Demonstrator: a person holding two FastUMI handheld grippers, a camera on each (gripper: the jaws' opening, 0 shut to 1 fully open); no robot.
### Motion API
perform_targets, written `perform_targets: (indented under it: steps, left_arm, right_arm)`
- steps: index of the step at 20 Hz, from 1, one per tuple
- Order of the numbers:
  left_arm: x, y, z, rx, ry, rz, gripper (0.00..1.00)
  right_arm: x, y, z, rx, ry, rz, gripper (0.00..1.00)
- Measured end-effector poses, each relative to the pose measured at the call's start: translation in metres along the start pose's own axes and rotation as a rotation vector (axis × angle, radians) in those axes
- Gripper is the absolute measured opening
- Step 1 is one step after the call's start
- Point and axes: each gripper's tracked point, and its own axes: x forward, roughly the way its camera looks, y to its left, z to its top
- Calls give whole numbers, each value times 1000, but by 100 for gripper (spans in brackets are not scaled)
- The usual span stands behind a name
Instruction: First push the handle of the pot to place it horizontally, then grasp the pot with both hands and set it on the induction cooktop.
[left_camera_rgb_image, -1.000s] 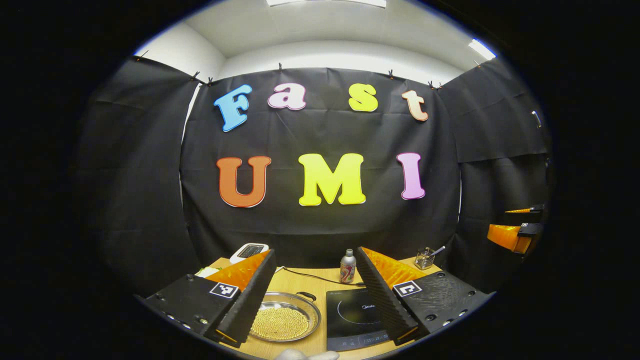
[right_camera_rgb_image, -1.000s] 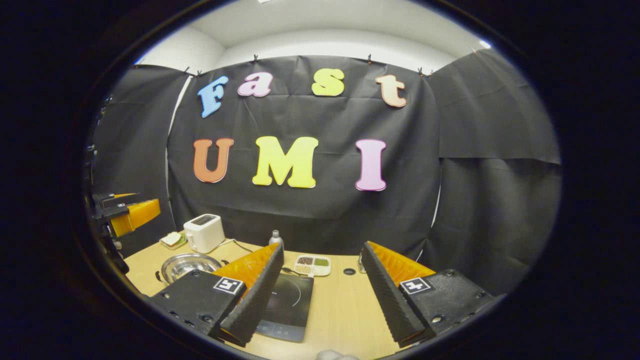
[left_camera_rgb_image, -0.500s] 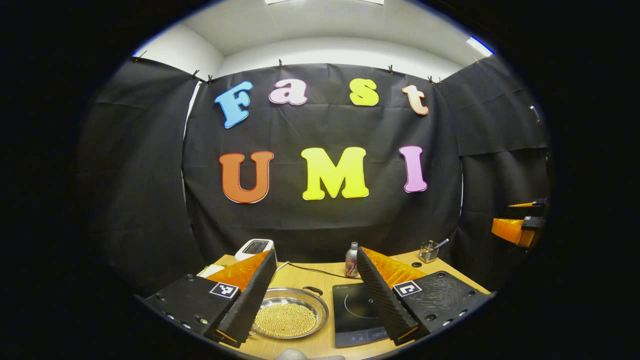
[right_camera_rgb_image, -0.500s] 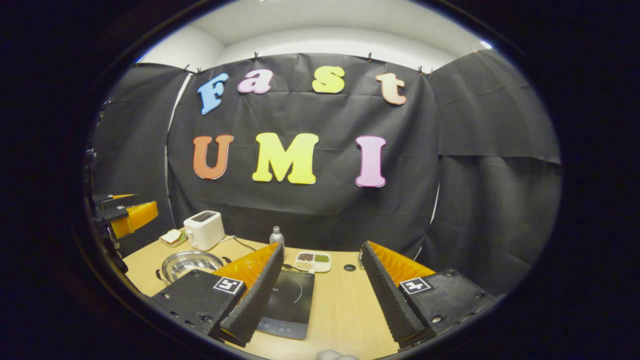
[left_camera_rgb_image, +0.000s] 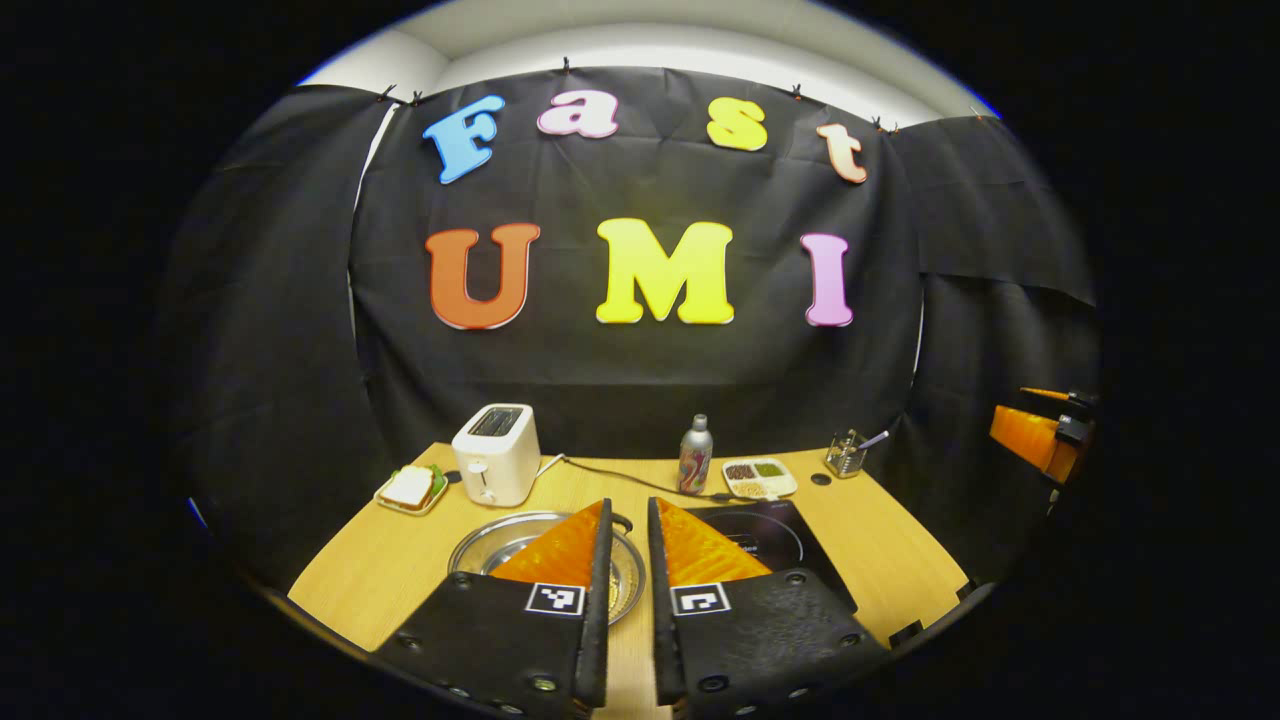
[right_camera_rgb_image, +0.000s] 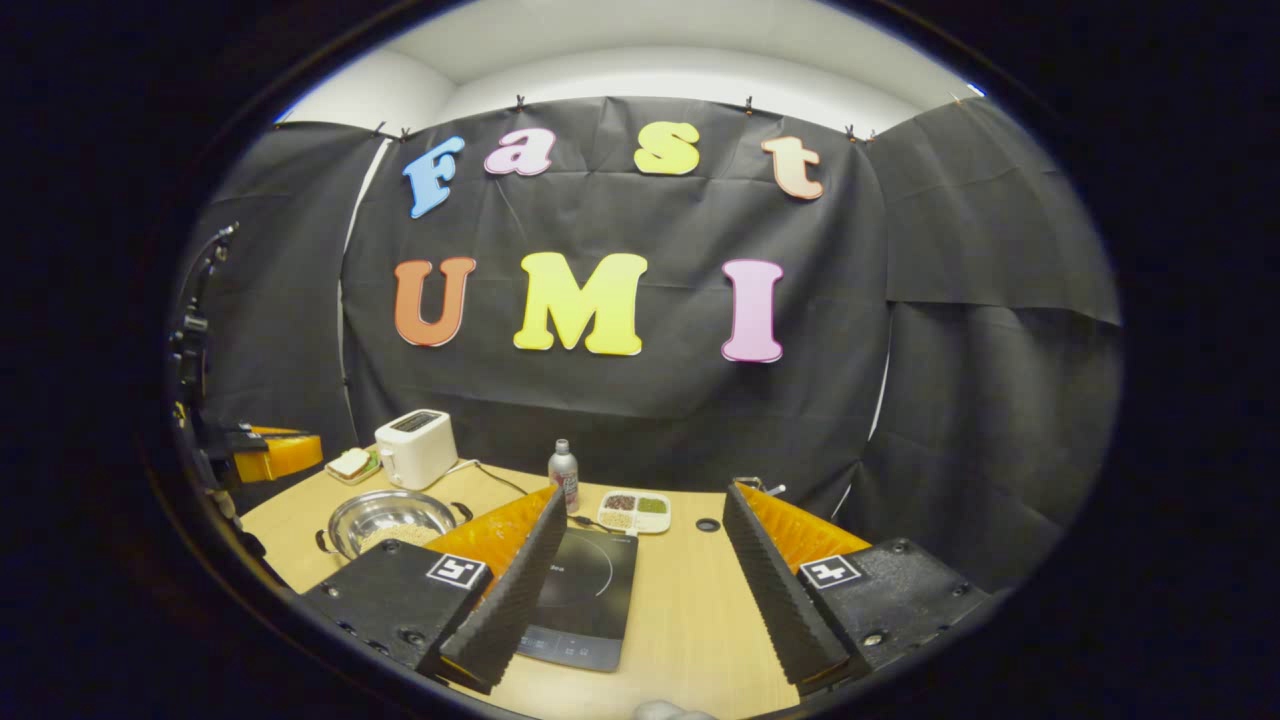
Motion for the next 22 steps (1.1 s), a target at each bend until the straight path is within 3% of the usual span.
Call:
perform_targets:
  steps: [1,3,7,11,21,22]
  left_arm:
    - [2,1,-14,-7,49,-9,8]
    - [8,-4,-49,-18,150,-50,3]
    - [13,-1,-137,-78,434,-119,0]
    - [12,14,-192,-36,627,-139,0]
    - [26,93,-236,125,804,-61,0]
    - [28,102,-239,150,819,-55,10]
  right_arm:
    - [1,0,-3,0,6,2,97]
    - [0,1,-13,-2,27,0,99]
    - [0,4,-33,15,67,4,99]
    - [0,6,-47,23,101,8,97]
    - [0,-1,-62,36,146,8,99]
    - [-1,0,-64,34,150,10,99]
